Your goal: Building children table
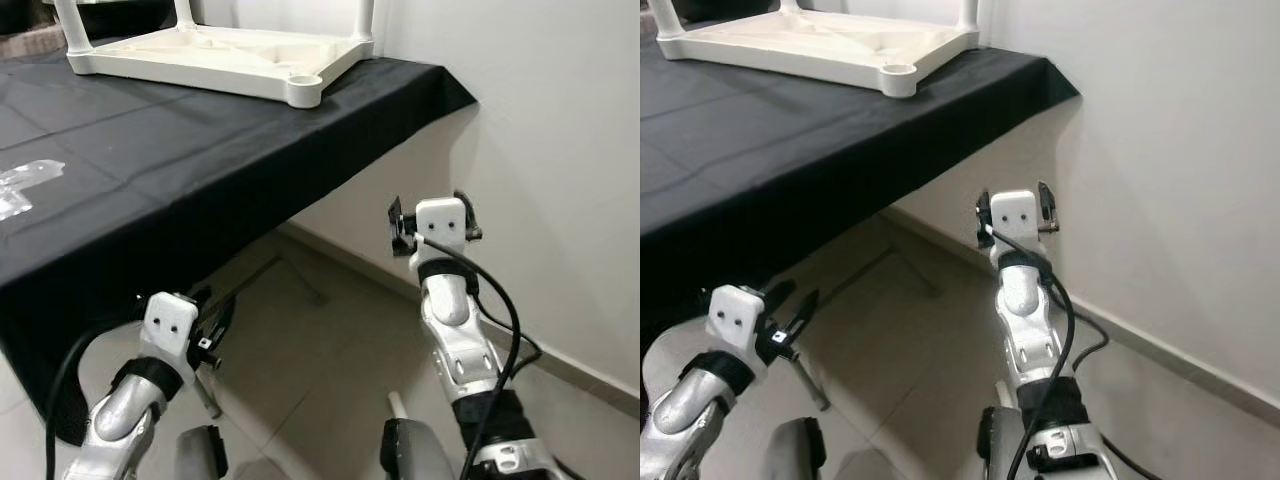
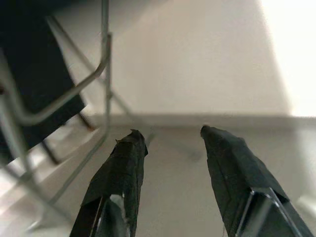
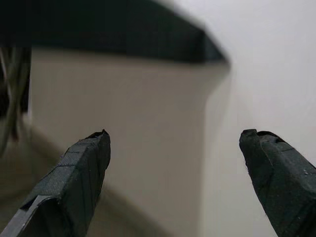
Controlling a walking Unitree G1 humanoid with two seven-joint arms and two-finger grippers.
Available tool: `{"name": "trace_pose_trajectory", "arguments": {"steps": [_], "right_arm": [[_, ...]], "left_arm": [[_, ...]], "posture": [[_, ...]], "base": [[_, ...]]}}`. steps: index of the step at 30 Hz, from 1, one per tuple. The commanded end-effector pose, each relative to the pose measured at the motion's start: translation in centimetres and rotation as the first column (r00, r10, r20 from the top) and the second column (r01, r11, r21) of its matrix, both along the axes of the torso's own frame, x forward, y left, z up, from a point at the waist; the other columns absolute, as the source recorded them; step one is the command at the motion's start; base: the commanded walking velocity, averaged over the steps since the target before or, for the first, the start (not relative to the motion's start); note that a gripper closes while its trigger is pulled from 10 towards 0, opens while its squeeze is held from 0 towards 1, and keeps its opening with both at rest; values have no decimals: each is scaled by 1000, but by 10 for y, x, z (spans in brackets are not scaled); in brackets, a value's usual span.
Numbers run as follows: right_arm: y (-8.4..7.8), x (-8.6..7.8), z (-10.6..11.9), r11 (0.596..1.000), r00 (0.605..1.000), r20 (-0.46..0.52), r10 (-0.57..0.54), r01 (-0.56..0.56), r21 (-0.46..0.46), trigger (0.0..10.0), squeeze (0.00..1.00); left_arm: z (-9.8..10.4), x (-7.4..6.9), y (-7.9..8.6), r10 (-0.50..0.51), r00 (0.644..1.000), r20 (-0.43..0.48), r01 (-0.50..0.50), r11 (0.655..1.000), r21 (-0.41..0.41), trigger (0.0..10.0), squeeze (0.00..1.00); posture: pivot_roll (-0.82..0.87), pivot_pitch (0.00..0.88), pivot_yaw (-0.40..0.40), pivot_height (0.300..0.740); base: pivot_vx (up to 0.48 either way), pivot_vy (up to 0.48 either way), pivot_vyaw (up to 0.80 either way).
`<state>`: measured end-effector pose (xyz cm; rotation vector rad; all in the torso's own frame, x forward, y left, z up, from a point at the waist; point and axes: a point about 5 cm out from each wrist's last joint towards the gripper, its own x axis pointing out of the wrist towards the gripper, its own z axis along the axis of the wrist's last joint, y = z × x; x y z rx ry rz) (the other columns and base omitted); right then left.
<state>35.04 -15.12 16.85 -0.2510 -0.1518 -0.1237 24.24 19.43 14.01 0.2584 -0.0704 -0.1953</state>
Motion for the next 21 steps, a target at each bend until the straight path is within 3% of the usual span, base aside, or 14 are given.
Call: {"name": "trace_pose_trajectory", "arguments": {"steps": [1, 5, 8, 10, 13, 15, 21], "right_arm": [[-4, 2, -9, 1000, 998, -65, -2, 3, 5, 10000, 0], [-5, 4, -17, 1000, 993, -122, 13, -16, -23, 10000, 0], [-12, 8, -33, 998, 966, -259, 11, -25, -51, 10000, 0], [-15, 9, -38, 999, 955, -296, 5, -21, -50, 10000, 0], [-19, 10, -42, 998, 944, -330, -2, -19, -61, 10000, 0], [-30, 12, -53, 996, 910, -414, -29, -11, -92, 10000, 0], [-43, 16, -64, 994, 853, -519, -60, 4, -108, 10000, 0]], "left_arm": [[-11, -2, 9, 57, 996, -63, -56, 998, 19, 10000, 0], [-16, -3, 18, 138, 986, -92, -138, 990, 10, 10000, 0], [-19, 0, 41, 312, 941, -129, -316, 949, -5, 10000, 0], [-19, 0, 47, 351, 926, -137, -355, 935, -7, 10000, 0], [-19, 0, 52, 378, 916, -134, -382, 924, 2, 10000, 0], [-18, 0, 56, 403, 905, -133, -405, 914, 12, 10000, 0], [-17, -3, 57, 404, 904, -139, -406, 914, 17, 10000, 0]], "posture": [[-31, 0, -54, 425], [-29, 0, -56, 415], [-26, 0, -58, 400], [-26, 0, -58, 395], [-24, 0, -58, 390], [-24, 0, -55, 380], [-23, 0, -50, 360]], "base": [[0, 0, 0], [0, 0, 0], [0, 0, 0], [0, 0, 0], [0, 0, 0], [0, 0, 0], [0, 0, 0]]}}
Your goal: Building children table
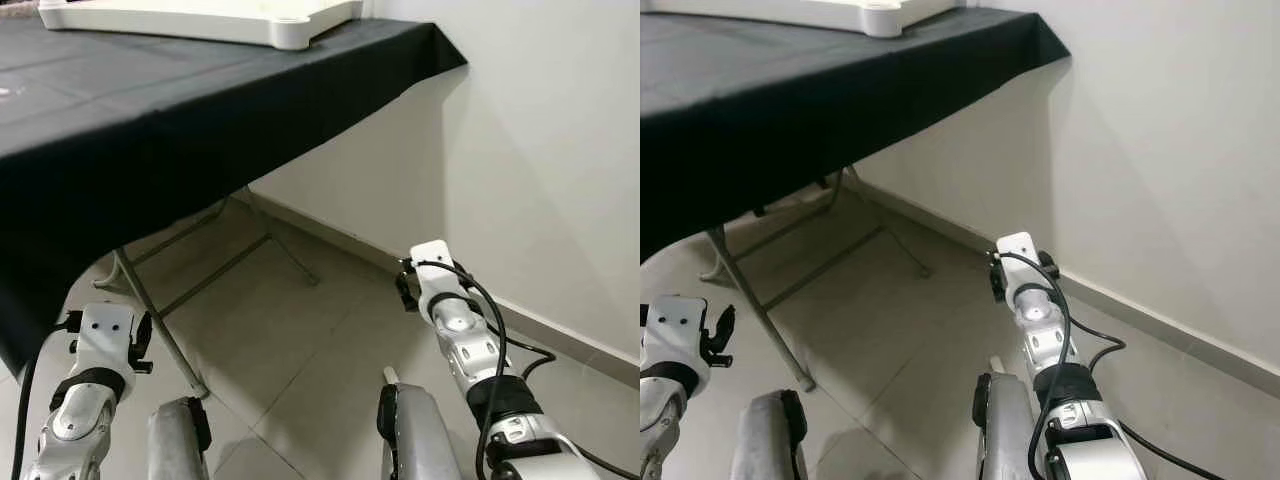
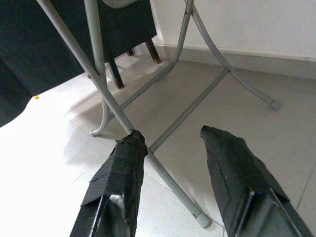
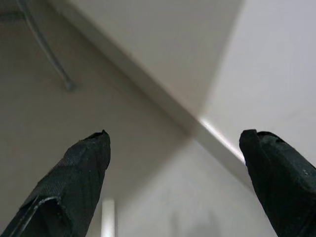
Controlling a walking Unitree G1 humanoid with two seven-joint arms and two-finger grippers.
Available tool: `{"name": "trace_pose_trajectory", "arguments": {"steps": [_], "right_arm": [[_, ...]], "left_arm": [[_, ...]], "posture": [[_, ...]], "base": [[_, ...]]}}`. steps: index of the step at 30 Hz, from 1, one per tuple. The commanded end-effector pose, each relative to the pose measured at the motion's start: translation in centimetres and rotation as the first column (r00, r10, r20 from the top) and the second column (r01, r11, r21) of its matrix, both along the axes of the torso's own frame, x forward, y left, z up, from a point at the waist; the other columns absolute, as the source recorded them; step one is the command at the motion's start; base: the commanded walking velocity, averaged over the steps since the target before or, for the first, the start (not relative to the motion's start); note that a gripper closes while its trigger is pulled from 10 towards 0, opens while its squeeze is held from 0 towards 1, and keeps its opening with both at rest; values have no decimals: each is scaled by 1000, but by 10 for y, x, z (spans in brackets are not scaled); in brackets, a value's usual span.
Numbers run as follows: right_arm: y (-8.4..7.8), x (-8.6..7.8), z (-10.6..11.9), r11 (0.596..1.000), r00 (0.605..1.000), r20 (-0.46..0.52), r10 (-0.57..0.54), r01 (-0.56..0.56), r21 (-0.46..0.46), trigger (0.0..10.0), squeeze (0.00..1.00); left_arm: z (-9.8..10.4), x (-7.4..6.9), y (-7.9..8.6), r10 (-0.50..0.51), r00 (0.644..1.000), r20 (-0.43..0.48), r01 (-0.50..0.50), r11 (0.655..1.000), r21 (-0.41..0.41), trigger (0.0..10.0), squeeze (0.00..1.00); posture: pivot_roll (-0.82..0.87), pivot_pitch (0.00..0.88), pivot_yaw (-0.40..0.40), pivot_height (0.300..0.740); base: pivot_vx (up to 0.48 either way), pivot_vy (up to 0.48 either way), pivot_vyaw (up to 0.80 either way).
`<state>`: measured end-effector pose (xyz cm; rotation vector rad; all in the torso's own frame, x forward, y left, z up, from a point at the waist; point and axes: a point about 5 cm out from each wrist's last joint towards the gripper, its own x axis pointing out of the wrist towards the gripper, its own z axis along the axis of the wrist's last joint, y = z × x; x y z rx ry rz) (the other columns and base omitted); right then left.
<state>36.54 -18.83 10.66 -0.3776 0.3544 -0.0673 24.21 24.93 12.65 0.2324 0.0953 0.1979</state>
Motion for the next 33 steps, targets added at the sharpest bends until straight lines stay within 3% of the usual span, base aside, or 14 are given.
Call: {"name": "trace_pose_trajectory", "arguments": {"steps": [1, 4, 7, 13, 15, 20, 21, 33], "right_arm": [[-8, 2, -2, 1000, 999, -51, -20, 19, -9, 10000, 0], [-12, 4, -1, 1000, 997, -68, -22, 21, -13, 10000, 0], [-24, 3, -7, 1000, 987, -156, -24, 24, 2, 10000, 0], [-27, -1, -16, 1000, 975, -222, -11, 10, -2, 10000, 0], [-30, -7, -27, 1000, 959, -283, -6, 2, -13, 10000, 0], [-32, -12, -34, 1000, 948, -318, -5, -2, -21, 10000, 0], [-37, -21, -46, 999, 927, -376, -15, -2, -47, 10000, 0], [-60, -49, -74, 990, 865, -493, -98, 34, -137, 10000, 0]], "left_arm": [[-3, -4, 2, 7, 1000, -30, -7, 1000, 5, 10000, 0], [-3, -6, 2, 11, 999, -36, -11, 1000, 8, 10000, 0], [-2, -19, 10, 38, 997, -65, -36, 999, 24, 10000, 0], [-2, -30, 17, 60, 994, -89, -58, 998, 27, 10000, 0], [3, -48, 28, 77, 991, -113, -74, 997, 33, 10000, 0], [10, -60, 33, 83, 989, -121, -79, 996, 36, 10000, 0], [17, -74, 41, 77, 986, -147, -73, 997, 32, 10000, 0], [31, -115, 50, 71, 966, -250, -59, 997, 53, 10000, 0]], "posture": [[-21, 0, -50, 355], [-17, 0, -53, 350], [-5, 0, -58, 335], [4, 6, -57, 325], [20, 100, -58, 315], [19, 141, -58, 305], [9, 240, -51, 300], [33, 378, -26, 300]], "base": [[0, 0, 0], [0, 0, 0], [0, 0, 0], [0, 0, 0], [0, 0, 0], [0, 0, 0], [0, 0, 0], [0, 0, 0]]}}
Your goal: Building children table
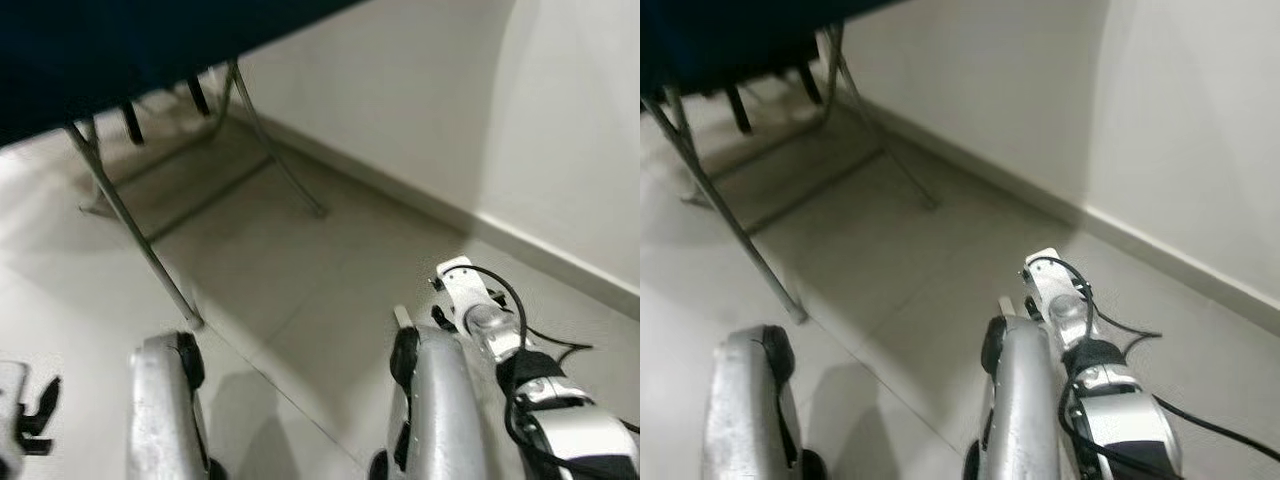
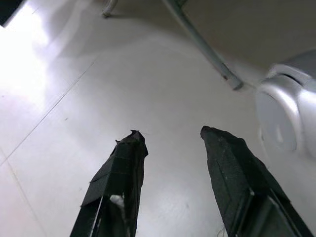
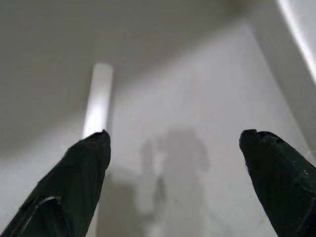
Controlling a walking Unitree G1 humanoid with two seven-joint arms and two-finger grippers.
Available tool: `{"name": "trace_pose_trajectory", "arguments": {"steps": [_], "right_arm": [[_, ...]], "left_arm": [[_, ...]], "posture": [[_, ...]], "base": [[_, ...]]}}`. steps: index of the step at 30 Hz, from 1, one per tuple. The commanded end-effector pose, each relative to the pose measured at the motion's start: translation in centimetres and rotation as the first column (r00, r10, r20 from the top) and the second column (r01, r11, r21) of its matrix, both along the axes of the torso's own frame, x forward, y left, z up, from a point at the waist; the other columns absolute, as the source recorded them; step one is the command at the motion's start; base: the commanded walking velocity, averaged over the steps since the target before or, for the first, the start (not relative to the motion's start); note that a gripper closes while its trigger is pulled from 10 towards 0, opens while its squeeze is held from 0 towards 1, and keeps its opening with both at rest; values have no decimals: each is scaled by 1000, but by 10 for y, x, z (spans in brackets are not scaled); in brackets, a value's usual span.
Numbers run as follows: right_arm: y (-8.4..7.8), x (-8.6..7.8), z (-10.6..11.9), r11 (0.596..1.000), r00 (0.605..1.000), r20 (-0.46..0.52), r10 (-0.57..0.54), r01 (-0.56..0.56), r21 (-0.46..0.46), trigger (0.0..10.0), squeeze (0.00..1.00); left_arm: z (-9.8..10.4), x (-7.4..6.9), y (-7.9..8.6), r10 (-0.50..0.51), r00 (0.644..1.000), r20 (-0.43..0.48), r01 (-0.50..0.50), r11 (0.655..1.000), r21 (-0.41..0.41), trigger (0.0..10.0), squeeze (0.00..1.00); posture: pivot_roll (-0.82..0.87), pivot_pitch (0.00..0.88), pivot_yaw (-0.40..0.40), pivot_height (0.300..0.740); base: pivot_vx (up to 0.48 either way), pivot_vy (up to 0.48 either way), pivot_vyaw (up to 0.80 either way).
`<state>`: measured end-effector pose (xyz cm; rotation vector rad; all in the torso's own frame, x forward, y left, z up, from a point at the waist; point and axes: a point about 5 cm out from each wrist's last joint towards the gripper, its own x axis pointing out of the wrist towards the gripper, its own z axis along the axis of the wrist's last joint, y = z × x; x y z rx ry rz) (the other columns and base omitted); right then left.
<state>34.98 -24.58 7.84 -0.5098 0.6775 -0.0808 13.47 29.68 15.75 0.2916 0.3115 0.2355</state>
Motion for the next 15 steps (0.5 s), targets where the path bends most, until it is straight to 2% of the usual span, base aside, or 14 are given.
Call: {"name": "trace_pose_trajectory", "arguments": {"steps": [1, 3, 5, 7, 9, 10, 15], "right_arm": [[-2, -34, -46, 999, 979, -200, -31, 33, 2, 10000, 0], [-6, -36, -47, 998, 978, -200, -55, 51, -26, 10000, 0], [-19, -34, -38, 989, 985, -118, -129, 119, -90, 10000, 0], [-35, -24, -15, 968, 974, 28, -223, 225, -113, 10000, 0], [-35, -24, -15, 968, 974, 28, -223, 225, -113, 10000, 0], [-46, -14, 13, 945, 946, 176, -271, 296, -136, 10000, 0], [-41, -13, 14, 960, 960, 156, -232, 252, -125, 10000, 0]], "left_arm": [[-1, -8, 3, 5, 999, -40, -5, 1000, 4, 10000, 0], [0, -13, 2, 5, 998, -60, -5, 1000, -2, 10000, 0], [1, -21, 1, -11, 996, -92, 10, 1000, -12, 10000, 0], [3, -25, 1, -18, 994, -105, 16, 1000, -16, 10000, 0], [3, -25, 1, -18, 994, -105, 16, 1000, -16, 10000, 0], [5, -26, 1, -25, 993, -115, 22, 999, -25, 10000, 0], [6, -25, 0, -42, 991, -124, 38, 999, -38, 10000, 0]], "posture": [[33, 378, -26, 300], [32, 394, -20, 300], [36, 405, -12, 300], [32, 417, -3, 300], [32, 417, -3, 300], [29, 416, 1, 300], [24, 412, 5, 300]], "base": [[0, 0, 0], [0, 0, 0], [0, 0, 0], [0, 0, 0], [0, 0, 0], [0, 0, 0], [0, 0, 0]]}}
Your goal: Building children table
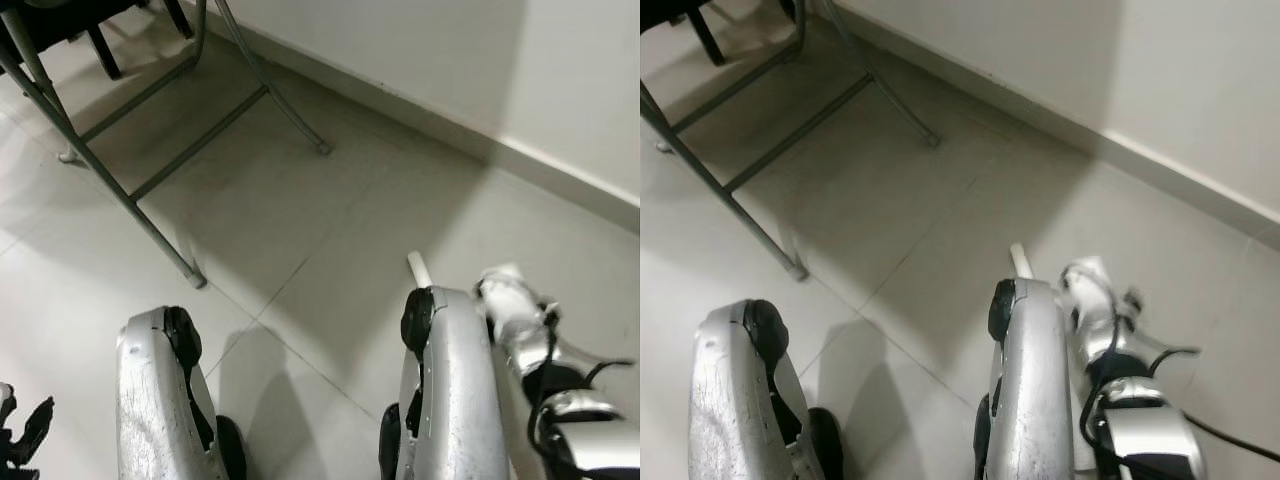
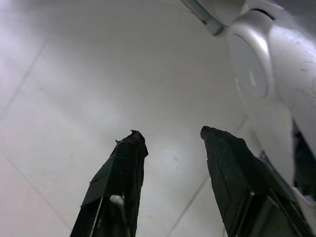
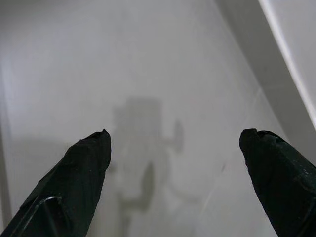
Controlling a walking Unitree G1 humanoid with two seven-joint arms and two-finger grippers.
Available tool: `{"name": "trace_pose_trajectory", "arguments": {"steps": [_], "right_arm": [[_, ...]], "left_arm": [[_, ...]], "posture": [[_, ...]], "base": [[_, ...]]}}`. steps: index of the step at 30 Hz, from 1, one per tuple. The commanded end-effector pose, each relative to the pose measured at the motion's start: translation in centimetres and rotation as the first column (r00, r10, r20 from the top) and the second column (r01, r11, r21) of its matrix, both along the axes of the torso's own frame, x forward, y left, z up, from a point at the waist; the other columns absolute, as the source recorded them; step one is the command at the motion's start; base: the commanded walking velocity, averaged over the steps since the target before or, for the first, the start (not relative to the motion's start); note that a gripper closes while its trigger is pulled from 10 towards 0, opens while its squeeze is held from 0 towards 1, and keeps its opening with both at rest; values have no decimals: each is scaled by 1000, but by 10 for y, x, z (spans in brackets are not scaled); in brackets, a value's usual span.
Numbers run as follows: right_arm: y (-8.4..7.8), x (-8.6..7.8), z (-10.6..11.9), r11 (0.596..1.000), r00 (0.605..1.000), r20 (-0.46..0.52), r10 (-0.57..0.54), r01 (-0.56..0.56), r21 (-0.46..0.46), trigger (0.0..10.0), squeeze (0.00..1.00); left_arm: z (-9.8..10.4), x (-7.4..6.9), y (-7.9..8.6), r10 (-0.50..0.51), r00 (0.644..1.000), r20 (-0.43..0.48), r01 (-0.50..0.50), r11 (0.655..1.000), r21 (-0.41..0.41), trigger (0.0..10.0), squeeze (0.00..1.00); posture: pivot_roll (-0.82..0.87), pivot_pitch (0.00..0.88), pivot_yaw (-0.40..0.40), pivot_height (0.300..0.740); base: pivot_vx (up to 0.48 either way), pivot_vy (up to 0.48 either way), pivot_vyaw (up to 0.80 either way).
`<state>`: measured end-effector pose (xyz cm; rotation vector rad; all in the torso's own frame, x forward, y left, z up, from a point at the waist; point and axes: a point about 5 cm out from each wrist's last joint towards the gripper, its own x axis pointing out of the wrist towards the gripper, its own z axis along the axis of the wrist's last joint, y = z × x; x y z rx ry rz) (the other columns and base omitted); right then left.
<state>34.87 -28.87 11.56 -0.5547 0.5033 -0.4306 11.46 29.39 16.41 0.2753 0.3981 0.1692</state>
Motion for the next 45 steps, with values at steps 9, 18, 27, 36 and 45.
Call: {"name": "trace_pose_trajectory", "arguments": {"steps": [9, 18, 27, 36, 45], "right_arm": [[18, -32, -55, 976, 974, -213, 77, -29, 217, 10000, 0], [24, -57, -78, 961, 953, -299, 53, 33, 275, 10000, 0], [47, -72, -91, 869, 924, -362, 122, 77, 489, 10000, 0], [38, -90, -113, 928, 882, -455, 121, 61, 366, 10000, 0], [32, -109, -137, 936, 826, -549, 127, 84, 343, 10000, 0]], "left_arm": [[4, -7, 6, -4, 999, -44, 4, 1000, -3, 10000, 0], [6, -9, 4, -35, 997, -66, 34, 999, -19, 10000, 0], [10, -12, 6, -52, 995, -81, 51, 999, -20, 10000, 0], [13, -16, 5, -61, 993, -105, 60, 998, -18, 10000, 0], [22, -23, 10, -56, 991, -123, 57, 998, -1, 10000, 0]], "posture": [[30, 398, 6, 300], [34, 408, 16, 300], [44, 432, 26, 300], [56, 456, 34, 300], [102, 486, 46, 300]], "base": [[0, 0, 0], [0, 0, 0], [0, 0, 0], [0, 0, 0], [0, 0, 0]]}}
